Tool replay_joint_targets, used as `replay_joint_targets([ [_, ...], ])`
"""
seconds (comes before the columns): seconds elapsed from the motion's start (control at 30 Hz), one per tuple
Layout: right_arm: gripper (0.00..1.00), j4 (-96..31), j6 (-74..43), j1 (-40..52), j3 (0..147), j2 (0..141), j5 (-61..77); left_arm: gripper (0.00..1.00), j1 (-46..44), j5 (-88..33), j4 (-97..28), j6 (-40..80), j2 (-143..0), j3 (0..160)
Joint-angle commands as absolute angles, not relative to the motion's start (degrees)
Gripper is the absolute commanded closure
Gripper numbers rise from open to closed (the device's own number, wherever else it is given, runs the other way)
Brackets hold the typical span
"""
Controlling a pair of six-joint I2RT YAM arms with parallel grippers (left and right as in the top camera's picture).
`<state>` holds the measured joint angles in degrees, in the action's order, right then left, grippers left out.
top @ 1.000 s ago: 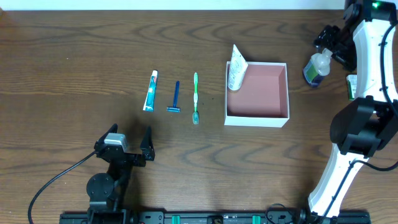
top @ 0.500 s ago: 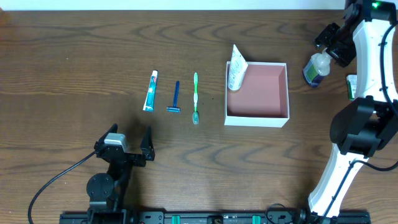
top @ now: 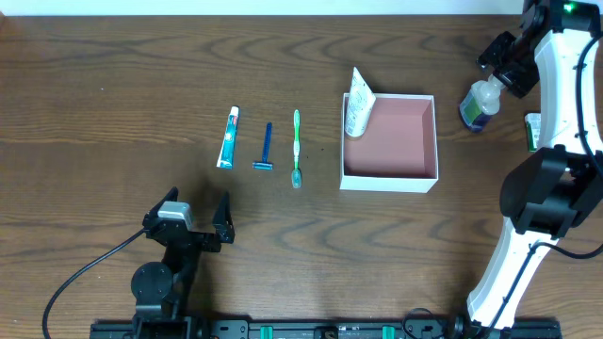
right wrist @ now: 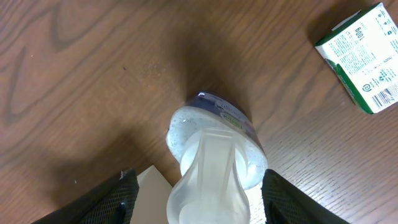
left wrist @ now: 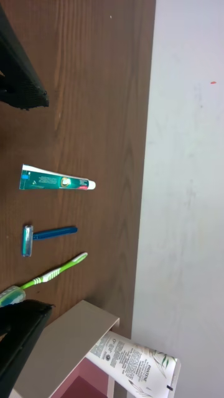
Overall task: Pack container
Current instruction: 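Move the right gripper to the soap pump bottle and grasp it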
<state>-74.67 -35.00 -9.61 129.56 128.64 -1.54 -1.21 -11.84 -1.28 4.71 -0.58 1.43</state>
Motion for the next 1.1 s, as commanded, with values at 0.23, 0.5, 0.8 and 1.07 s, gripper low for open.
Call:
replay_joint_targets([
  [0.23, 0.35, -73.6, -35.3, -9.5, 128.6, 128.7, -3.0, 0.02, -1.0, -12.6, -2.9, 4.8, -0.2, 0.2],
  [0.5, 0.36, -73.1, -35.3, -9.5, 127.0, 128.7, -3.0, 0.02, -1.0, -12.6, -2.9, 4.8, -0.3, 0.2],
  [0.8, 0.52, -73.0, -35.1, -9.5, 127.0, 128.7, -3.0, 0.02, -1.0, -12.6, -2.9, 4.8, -0.2, 0.2],
  [1.07, 0.63, -73.9, -35.1, -9.5, 127.2, 128.3, -2.3, 0.02, -1.0, -12.6, -2.9, 4.8, -0.2, 0.2],
])
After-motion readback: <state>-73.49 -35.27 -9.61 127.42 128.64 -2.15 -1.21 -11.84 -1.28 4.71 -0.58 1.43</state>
